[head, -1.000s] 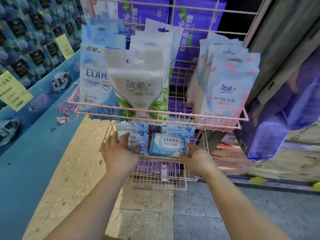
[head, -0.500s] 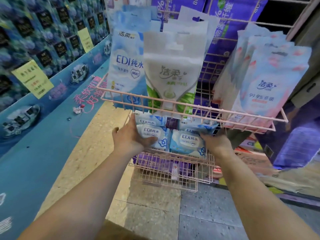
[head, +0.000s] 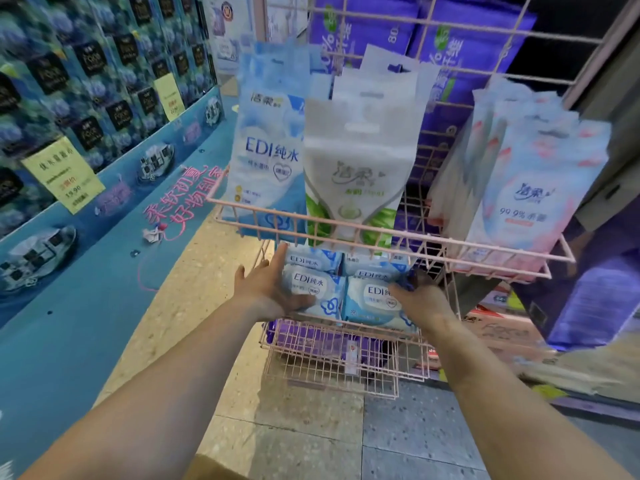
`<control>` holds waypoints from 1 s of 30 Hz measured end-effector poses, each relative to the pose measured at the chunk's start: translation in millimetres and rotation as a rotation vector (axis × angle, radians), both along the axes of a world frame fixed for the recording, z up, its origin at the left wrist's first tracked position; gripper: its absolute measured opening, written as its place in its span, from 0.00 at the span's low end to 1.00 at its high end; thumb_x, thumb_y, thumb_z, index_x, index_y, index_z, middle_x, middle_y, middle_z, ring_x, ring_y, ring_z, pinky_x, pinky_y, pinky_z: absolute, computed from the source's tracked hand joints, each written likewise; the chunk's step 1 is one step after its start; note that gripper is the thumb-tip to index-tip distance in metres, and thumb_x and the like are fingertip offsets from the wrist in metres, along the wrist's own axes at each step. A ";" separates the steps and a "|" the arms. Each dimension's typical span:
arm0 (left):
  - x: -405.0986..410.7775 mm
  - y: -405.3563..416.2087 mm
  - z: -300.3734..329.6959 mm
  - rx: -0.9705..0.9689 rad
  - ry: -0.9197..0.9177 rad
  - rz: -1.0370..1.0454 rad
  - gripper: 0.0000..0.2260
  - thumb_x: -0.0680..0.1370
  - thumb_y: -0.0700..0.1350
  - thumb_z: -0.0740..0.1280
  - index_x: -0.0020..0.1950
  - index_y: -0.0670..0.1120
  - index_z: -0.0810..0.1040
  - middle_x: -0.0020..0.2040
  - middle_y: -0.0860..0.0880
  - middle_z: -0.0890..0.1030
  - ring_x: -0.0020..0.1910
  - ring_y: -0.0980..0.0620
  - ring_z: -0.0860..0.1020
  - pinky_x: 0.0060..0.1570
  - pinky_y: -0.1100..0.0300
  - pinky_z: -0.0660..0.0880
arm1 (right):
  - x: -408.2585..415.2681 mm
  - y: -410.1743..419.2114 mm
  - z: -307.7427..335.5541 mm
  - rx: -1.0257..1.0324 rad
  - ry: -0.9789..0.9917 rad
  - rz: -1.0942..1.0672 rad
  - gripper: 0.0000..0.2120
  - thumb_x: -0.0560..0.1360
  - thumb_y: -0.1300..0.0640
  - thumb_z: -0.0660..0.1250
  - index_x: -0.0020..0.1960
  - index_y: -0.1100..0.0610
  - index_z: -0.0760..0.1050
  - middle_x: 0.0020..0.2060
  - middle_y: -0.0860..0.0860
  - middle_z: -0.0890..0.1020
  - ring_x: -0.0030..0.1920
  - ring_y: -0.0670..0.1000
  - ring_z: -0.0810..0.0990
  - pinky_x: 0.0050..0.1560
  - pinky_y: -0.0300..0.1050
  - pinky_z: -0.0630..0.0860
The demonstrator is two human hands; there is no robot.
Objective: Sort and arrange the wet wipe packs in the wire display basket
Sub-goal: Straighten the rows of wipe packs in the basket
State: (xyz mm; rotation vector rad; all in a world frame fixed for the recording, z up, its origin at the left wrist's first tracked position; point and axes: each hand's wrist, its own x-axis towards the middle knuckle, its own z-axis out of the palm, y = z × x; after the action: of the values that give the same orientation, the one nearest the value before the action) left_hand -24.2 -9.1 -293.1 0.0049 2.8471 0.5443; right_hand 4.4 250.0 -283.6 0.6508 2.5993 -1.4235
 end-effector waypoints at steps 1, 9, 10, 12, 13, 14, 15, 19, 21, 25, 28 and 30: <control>2.0 -0.6 0.4 0.009 0.011 -0.003 0.50 0.64 0.72 0.66 0.77 0.57 0.43 0.71 0.53 0.71 0.72 0.50 0.66 0.73 0.42 0.47 | 3.3 -3.0 3.8 0.041 -0.002 -0.026 0.17 0.75 0.54 0.68 0.61 0.57 0.72 0.51 0.54 0.81 0.52 0.57 0.80 0.50 0.45 0.73; 15.8 4.5 25.4 -0.040 -0.100 0.030 0.48 0.65 0.71 0.65 0.77 0.55 0.47 0.69 0.52 0.73 0.71 0.48 0.67 0.72 0.42 0.53 | 93.8 -46.8 67.7 0.171 0.043 0.218 0.19 0.75 0.51 0.67 0.66 0.49 0.73 0.57 0.47 0.79 0.48 0.41 0.82 0.47 0.36 0.75; 19.6 6.0 35.6 -0.075 -0.081 0.020 0.46 0.66 0.71 0.65 0.77 0.54 0.51 0.72 0.52 0.69 0.72 0.48 0.65 0.72 0.43 0.54 | 103.3 -51.5 78.6 0.126 0.073 0.268 0.14 0.75 0.52 0.67 0.61 0.46 0.77 0.52 0.43 0.81 0.41 0.36 0.81 0.45 0.35 0.77; 33.3 7.5 61.2 -0.071 -0.013 -0.007 0.38 0.68 0.69 0.64 0.75 0.55 0.60 0.73 0.53 0.67 0.72 0.50 0.65 0.71 0.48 0.58 | 114.2 -58.6 105.2 0.072 0.207 0.297 0.08 0.73 0.54 0.70 0.46 0.41 0.82 0.40 0.41 0.84 0.39 0.35 0.81 0.45 0.36 0.79; 42.0 5.8 77.3 -0.015 0.005 -0.023 0.34 0.69 0.67 0.64 0.72 0.56 0.65 0.72 0.53 0.69 0.69 0.50 0.68 0.69 0.52 0.63 | 115.1 -59.5 119.7 0.043 0.305 0.264 0.09 0.72 0.56 0.72 0.42 0.40 0.81 0.38 0.41 0.84 0.39 0.38 0.82 0.44 0.35 0.78; 51.0 2.8 95.1 0.058 0.013 -0.046 0.28 0.71 0.66 0.64 0.68 0.55 0.70 0.68 0.54 0.74 0.65 0.51 0.72 0.64 0.56 0.67 | 115.0 -60.1 136.7 -0.003 0.401 0.213 0.11 0.71 0.57 0.73 0.43 0.40 0.80 0.38 0.43 0.84 0.38 0.42 0.82 0.43 0.35 0.77; 59.2 -1.7 112.2 0.119 0.012 -0.082 0.23 0.72 0.63 0.65 0.63 0.54 0.75 0.63 0.55 0.78 0.60 0.53 0.76 0.59 0.58 0.71 | 112.9 -60.2 153.8 -0.075 0.496 0.155 0.11 0.70 0.57 0.73 0.44 0.41 0.79 0.38 0.45 0.84 0.37 0.44 0.81 0.42 0.36 0.77; 87.4 -10.2 187.3 0.379 0.203 -0.114 0.11 0.73 0.54 0.71 0.34 0.50 0.79 0.33 0.57 0.80 0.34 0.61 0.76 0.35 0.66 0.70 | 87.6 -57.2 201.6 -0.069 0.610 0.122 0.22 0.67 0.51 0.77 0.55 0.37 0.71 0.47 0.37 0.79 0.49 0.39 0.78 0.54 0.36 0.74; 88.7 -0.5 214.9 0.599 0.426 0.012 0.10 0.71 0.47 0.74 0.32 0.53 0.77 0.31 0.59 0.80 0.33 0.64 0.76 0.33 0.70 0.69 | 70.7 -58.8 216.6 0.006 0.540 0.216 0.38 0.65 0.50 0.78 0.66 0.35 0.60 0.55 0.27 0.67 0.55 0.29 0.70 0.58 0.27 0.67; 72.4 23.1 232.1 0.725 0.353 -0.020 0.15 0.70 0.45 0.75 0.54 0.58 0.78 0.43 0.61 0.82 0.42 0.66 0.80 0.49 0.63 0.77 | 38.2 -59.8 221.1 0.063 0.366 0.242 0.49 0.69 0.45 0.74 0.78 0.48 0.46 0.72 0.41 0.67 0.68 0.41 0.67 0.62 0.36 0.65; 65.6 31.3 231.4 0.685 0.283 -0.130 0.15 0.73 0.45 0.72 0.56 0.60 0.77 0.46 0.65 0.83 0.45 0.69 0.79 0.47 0.71 0.74 | 17.6 -53.6 218.5 -0.061 0.278 0.162 0.49 0.70 0.46 0.73 0.78 0.53 0.43 0.75 0.50 0.64 0.72 0.51 0.65 0.64 0.39 0.65; 62.1 33.3 228.8 0.716 0.265 -0.102 0.14 0.73 0.45 0.72 0.53 0.62 0.76 0.46 0.68 0.82 0.48 0.69 0.79 0.49 0.68 0.73 | 7.6 -51.7 217.3 -0.213 0.267 0.161 0.52 0.68 0.49 0.76 0.78 0.54 0.44 0.74 0.50 0.65 0.70 0.49 0.68 0.59 0.38 0.66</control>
State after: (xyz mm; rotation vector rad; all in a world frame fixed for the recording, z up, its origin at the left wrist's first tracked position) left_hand 38.0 24.2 -64.4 0.3674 2.6920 1.5972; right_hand 12.0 198.3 -66.3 0.2321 2.5611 -1.8065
